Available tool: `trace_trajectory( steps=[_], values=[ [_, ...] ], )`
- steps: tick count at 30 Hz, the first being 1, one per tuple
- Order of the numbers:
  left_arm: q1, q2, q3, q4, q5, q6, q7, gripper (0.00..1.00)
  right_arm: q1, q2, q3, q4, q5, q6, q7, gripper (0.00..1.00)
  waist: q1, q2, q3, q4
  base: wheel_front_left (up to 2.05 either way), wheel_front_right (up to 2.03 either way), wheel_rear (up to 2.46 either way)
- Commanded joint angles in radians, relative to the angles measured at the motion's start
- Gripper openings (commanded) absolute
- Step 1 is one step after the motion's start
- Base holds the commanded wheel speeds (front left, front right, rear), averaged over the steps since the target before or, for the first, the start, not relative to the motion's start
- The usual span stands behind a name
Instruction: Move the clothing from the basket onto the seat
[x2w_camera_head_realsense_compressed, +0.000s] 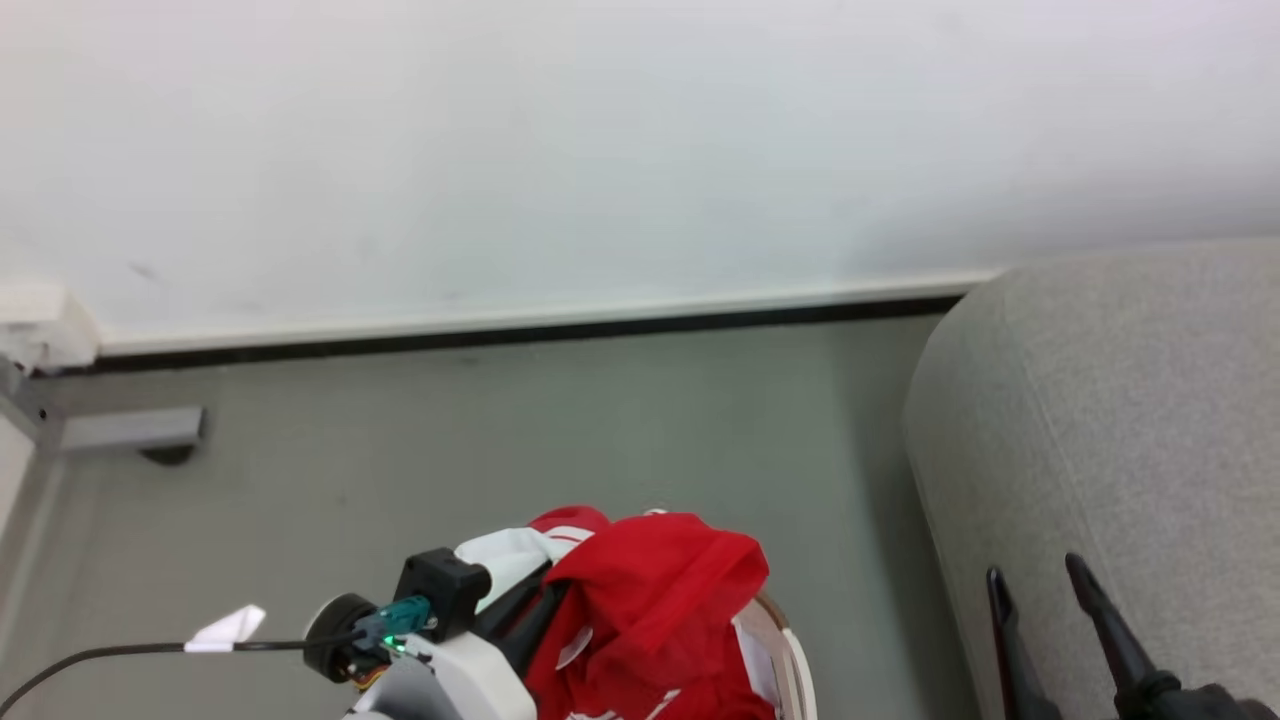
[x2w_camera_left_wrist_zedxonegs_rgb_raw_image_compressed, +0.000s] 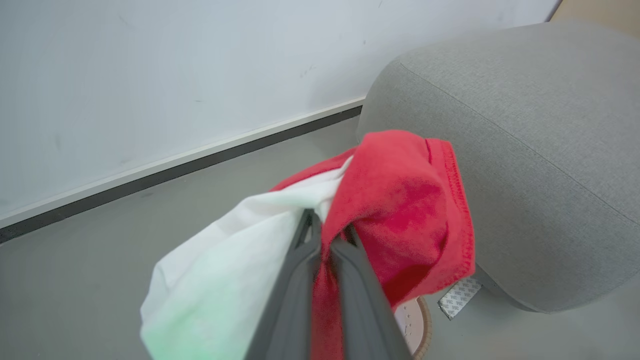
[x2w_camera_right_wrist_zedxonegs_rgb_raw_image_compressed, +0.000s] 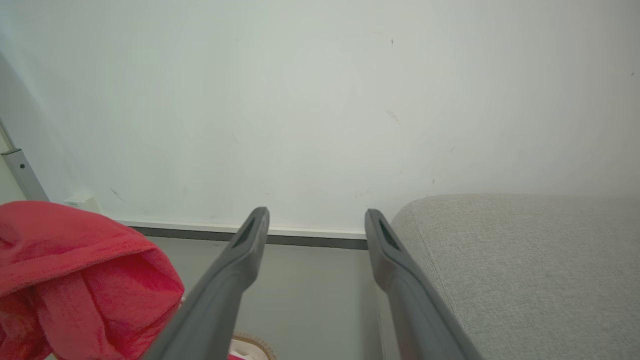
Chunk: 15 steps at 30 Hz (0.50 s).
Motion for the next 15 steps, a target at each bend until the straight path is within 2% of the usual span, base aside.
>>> trace_trajectory(
  steps=[1,4,9,15],
  values=[
    [0.032,0.020,0.009,-0.057,-0.008,0.022,0.020,0.00,0.026,-0.003,0.003,0.010,-0.007,-0.002,0.000,1.00,0.0004,-0.0001,-0.057,-0.002,0.00,0.00,0.00],
    [0.051,0.043,0.021,-0.149,-0.015,0.056,0.051,0.00,0.045,-0.003,0.004,0.018,-0.006,-0.002,0.000,1.00,0.0004,-0.0001,-0.077,-0.008,0.00,0.00,0.00],
    [0.049,0.068,0.039,-0.228,-0.018,0.084,0.083,0.00,0.054,-0.011,0.043,0.023,-0.008,-0.002,0.000,1.00,0.0004,-0.0001,-0.088,-0.010,0.00,0.00,0.00],
    [0.025,0.091,0.049,-0.282,-0.015,0.094,0.115,0.00,0.020,-0.099,0.175,0.014,0.013,-0.002,0.000,1.00,0.0004,-0.0001,-0.101,-0.016,0.00,0.00,0.00]
  ],
)
